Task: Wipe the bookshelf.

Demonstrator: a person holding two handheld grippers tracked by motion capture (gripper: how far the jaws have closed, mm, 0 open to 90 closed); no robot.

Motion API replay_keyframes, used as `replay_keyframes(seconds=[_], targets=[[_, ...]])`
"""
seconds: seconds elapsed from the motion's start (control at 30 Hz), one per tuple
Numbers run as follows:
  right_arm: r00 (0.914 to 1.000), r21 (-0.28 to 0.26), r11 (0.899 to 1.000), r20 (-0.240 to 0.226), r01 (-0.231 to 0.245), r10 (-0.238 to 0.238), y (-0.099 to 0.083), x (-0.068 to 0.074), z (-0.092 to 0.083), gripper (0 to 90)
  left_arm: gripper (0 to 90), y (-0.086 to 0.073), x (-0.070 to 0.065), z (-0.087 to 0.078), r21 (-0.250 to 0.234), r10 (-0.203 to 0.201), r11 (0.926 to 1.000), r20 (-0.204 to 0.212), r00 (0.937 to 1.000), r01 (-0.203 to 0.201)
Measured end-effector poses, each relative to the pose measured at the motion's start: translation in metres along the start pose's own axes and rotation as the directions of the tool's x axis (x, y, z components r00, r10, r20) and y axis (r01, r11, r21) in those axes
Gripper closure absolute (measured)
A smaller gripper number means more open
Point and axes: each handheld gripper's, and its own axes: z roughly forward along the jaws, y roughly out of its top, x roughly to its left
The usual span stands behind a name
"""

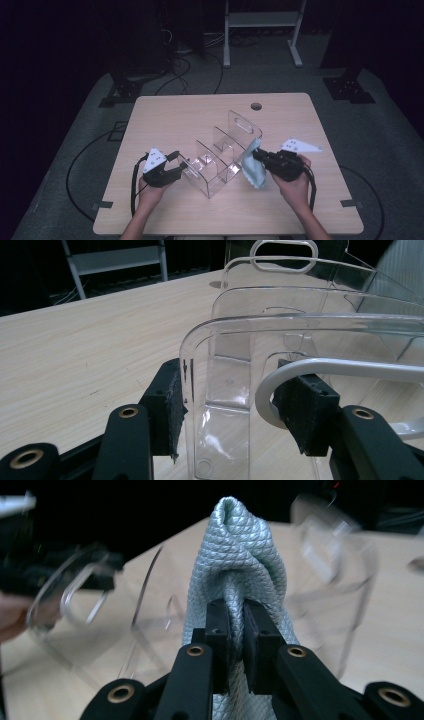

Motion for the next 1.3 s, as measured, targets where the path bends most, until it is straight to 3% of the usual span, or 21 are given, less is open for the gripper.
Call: replay_keyframes(seconds=[0.1, 0.2, 0.3, 0.43, 0.57, 0.77, 0.93, 1.0, 1.17, 1.3], targets=[[0.9995, -0.022, 1.000, 0.029, 0.013, -0.013, 0.021, -0.007, 0.000, 81.8, 46.5, 0.000, 0.000, 0.000, -0.001, 0.001, 1.0000, 0.003, 1.0000, -0.001], [0.9982, 0.008, 1.000, 0.051, 0.030, -0.031, 0.041, -0.015, 0.013, 81.7, 46.5, 0.000, 0.001, 0.000, -0.001, 0.002, 1.0000, 0.005, 1.0000, -0.002], [0.9977, 0.077, 0.996, 0.054, 0.037, -0.041, 0.046, -0.021, 0.032, 81.7, 46.5, 0.000, 0.001, 0.000, -0.002, 0.003, 1.0000, 0.011, 0.9999, -0.003], [0.9986, 0.156, 0.987, 0.039, 0.031, -0.037, 0.037, -0.025, 0.050, 81.8, 46.5, 0.000, 0.002, -0.001, 0.002, 0.005, 1.0000, 0.018, 0.9998, -0.005], [0.9996, 0.156, 0.988, 0.024, 0.011, -0.015, 0.031, -0.023, 0.046, 82.1, 46.5, 0.000, 0.000, 0.000, 0.001, 0.012, 0.9999, 0.030, 0.9995, -0.012], [0.9995, 0.163, 0.986, 0.016, 0.025, -0.028, 0.024, -0.019, 0.030, 82.1, 46.7, 0.000, -0.005, 0.000, 0.002, 0.026, 0.9997, 0.066, 0.9975, -0.026], [0.9995, 0.103, 0.994, -0.020, 0.026, -0.024, 0.026, -0.010, 0.004, 82.2, 46.3, 0.000, -0.007, -0.001, 0.007, 0.026, 0.9996, 0.070, 0.9972, -0.027], [0.9988, 0.110, 0.993, -0.039, 0.033, -0.029, 0.026, -0.004, -0.002, 82.1, 46.3, -0.001, -0.007, -0.001, 0.002, 0.020, 0.9998, 0.071, 0.9973, -0.020], [0.9967, 0.170, 0.982, -0.016, 0.081, -0.079, 0.024, 0.004, 0.013, 82.1, 46.6, 0.000, -0.007, -0.001, 0.002, 0.024, 0.9997, 0.075, 0.9969, -0.024], [0.9978, 0.191, 0.979, -0.020, 0.065, -0.062, 0.029, 0.005, 0.034, 82.1, 46.8, 0.000, -0.007, -0.001, 0.006, 0.028, 0.9996, 0.075, 0.9968, -0.028]])
